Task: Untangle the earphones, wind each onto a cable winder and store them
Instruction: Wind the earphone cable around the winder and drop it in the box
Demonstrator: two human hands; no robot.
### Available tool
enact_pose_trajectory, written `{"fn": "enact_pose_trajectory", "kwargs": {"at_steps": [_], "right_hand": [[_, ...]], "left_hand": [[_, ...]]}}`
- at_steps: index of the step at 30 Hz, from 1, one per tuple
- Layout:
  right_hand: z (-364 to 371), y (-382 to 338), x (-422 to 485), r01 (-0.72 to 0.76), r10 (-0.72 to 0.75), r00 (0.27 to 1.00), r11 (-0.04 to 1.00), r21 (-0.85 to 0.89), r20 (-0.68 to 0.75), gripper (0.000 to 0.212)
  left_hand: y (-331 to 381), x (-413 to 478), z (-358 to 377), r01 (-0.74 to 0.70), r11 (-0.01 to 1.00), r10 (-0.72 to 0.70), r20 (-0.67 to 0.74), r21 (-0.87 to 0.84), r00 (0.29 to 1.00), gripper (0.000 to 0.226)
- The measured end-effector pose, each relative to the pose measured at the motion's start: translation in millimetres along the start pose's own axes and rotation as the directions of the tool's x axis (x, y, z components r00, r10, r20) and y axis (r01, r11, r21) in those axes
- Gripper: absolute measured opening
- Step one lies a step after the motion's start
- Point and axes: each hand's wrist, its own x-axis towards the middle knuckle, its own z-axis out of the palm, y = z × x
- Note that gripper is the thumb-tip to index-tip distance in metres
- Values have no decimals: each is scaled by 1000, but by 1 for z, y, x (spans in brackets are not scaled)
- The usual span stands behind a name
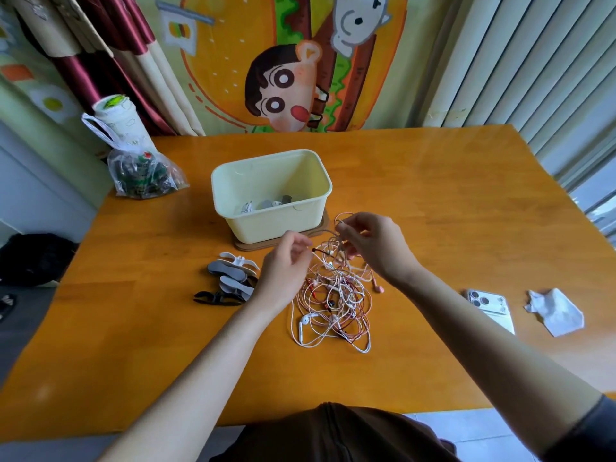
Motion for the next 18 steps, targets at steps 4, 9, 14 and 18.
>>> {"fn": "enact_pose_trajectory", "kwargs": {"at_steps": [4,9,14,18], "right_hand": [[6,-7,0,-2,1,1000,998,68,27,14],[10,-9,3,13,-13,1000,1000,5,10,17],[11,-9,4,-11,11,999,1000,8,33,21],[6,-14,0,39,-31,982,998,-43,186,31]], "left_hand": [[19,-2,4,-32,995,44,136,-90,990,17],[20,-3,-1,-87,988,93,43,-128,995,6],[17,-1,-7,-39,988,36,-24,-152,999,12],[13,1,-12,-34,987,23,-68,-157,997,15]]}}
